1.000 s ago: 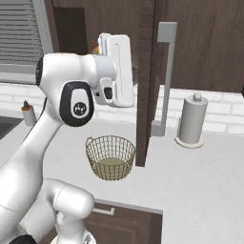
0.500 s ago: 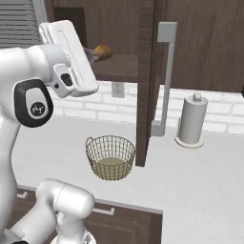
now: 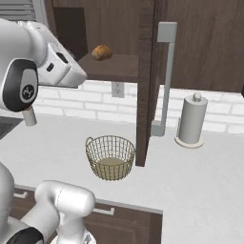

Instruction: Open the cabinet, pick up the bread from the cabinet and place it in the basket. Then move the basket to the dining counter.

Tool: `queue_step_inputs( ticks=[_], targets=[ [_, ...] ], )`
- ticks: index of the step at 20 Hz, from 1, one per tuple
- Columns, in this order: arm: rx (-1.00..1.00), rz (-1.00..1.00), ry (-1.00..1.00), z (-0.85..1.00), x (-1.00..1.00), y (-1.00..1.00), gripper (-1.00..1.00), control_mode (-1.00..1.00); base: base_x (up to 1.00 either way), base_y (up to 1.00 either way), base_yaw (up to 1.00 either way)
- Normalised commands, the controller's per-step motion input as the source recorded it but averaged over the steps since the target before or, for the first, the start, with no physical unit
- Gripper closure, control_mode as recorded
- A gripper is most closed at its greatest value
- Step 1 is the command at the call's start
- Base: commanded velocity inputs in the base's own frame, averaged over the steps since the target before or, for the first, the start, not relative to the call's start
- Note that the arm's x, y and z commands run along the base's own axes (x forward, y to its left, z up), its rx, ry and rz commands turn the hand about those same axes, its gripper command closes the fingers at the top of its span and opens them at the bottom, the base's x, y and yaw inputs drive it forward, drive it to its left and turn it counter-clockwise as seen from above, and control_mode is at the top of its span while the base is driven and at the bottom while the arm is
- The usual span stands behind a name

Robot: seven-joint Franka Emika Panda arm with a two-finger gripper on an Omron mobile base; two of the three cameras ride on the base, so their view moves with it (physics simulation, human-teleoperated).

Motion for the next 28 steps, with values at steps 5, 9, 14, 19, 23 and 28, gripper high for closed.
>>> queue_step_inputs(
  ticks=[5, 9, 14, 19, 23, 28],
  targets=[
    [-0.03, 0.36, 0.24, -0.38, 0.42, 0.58, 1.0, -1.0, 0.0, 0.0, 0.0],
    [-0.1, 0.31, 0.17, -0.37, 0.65, 0.24, 1.0, -1.0, 0.0, 0.0, 0.0],
    [-0.09, 0.28, 0.03, -0.29, 0.79, 0.02, -1.0, -1.0, 0.0, 0.0, 0.0],
    [-0.01, 0.14, -0.05, -0.01, 0.55, 0.01, -1.0, -1.0, 0.0, 0.0, 0.0],
    [0.0, 0.05, 0.0, -0.01, 0.62, 0.0, -1.0, -1.0, 0.0, 0.0, 0.0],
    [0.0, 0.03, 0.0, 0.0, 0.75, 0.0, -1.0, -1.0, 0.0, 0.0, 0.0]
  ],
)
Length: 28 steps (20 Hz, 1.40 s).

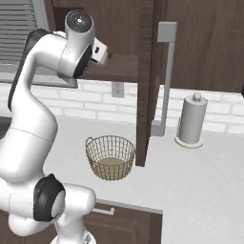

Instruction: Open the cabinet, pick up the bread from the cabinet and place it in the basket. Then move the basket to the dining counter.

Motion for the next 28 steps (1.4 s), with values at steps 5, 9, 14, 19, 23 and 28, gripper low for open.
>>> queue_step_inputs(
  ticks=[5, 9, 14, 19, 23, 28],
  targets=[
    [0.0, 0.05, 0.0, -0.06, 0.77, 0.0, -1.0, -1.0, 0.0, 0.0, 0.0],
    [0.0, 0.03, 0.0, -0.05, 0.7, 0.09, -1.0, -1.0, 0.0, 0.0, 0.0],
    [-0.02, 0.0, 0.03, -0.1, 0.61, 0.01, -1.0, -1.0, 0.0, 0.0, 0.0],
    [-0.02, 0.0, 0.01, -0.03, 0.56, 0.12, -1.0, -1.0, 0.0, 0.0, 0.0],
    [-0.03, 0.0, 0.0, -0.03, 0.52, 0.13, -1.0, -1.0, 0.0, 0.0, 0.0],
    [-0.02, 0.0, 0.01, -0.12, 0.57, 0.03, -1.0, -1.0, 0.0, 0.0, 0.0]
  ],
)
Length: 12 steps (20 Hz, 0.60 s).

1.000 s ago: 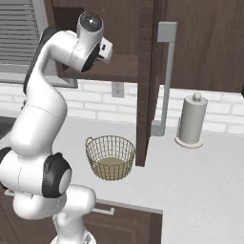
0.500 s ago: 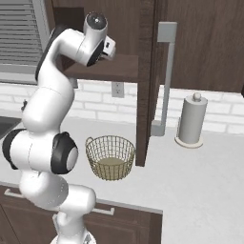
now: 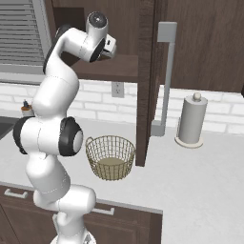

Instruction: Open the cabinet, pick up the bread from the cabinet and place it in the basket. Then move the basket to the dining counter.

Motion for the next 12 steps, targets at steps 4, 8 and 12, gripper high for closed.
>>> queue_step_inputs(
  ticks=[4, 8, 12],
  targets=[
    [-0.03, 0.0, 0.03, -0.12, 0.47, 0.0, -1.0, -1.0, 0.0, 0.0, 0.0],
    [-0.02, 0.0, 0.04, -0.16, 0.41, 0.0, -1.0, -1.0, 0.0, 0.0, 0.0],
    [-0.02, 0.0, 0.05, -0.22, 0.41, 0.0, -1.0, -1.0, 0.0, 0.0, 0.0]
  ],
)
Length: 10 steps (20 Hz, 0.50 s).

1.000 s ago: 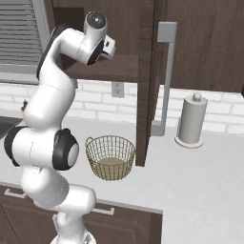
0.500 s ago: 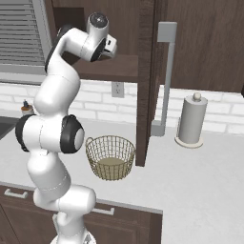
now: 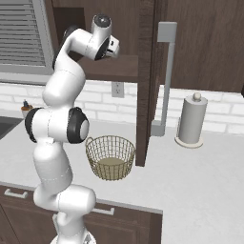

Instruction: Open the cabinet, pick up the bread from the cabinet and place it in the basket. Then move the basket to the dining counter.

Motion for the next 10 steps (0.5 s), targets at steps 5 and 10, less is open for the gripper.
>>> queue_step_inputs(
  ticks=[5, 10],
  targets=[
    [-0.02, 0.0, 0.04, -0.22, 0.41, 0.0, -1.0, -1.0, 0.0, 0.0, 0.0],
    [-0.02, 0.0, 0.02, -0.32, 0.4, 0.0, -1.0, -1.0, 0.0, 0.0, 0.0]
  ],
)
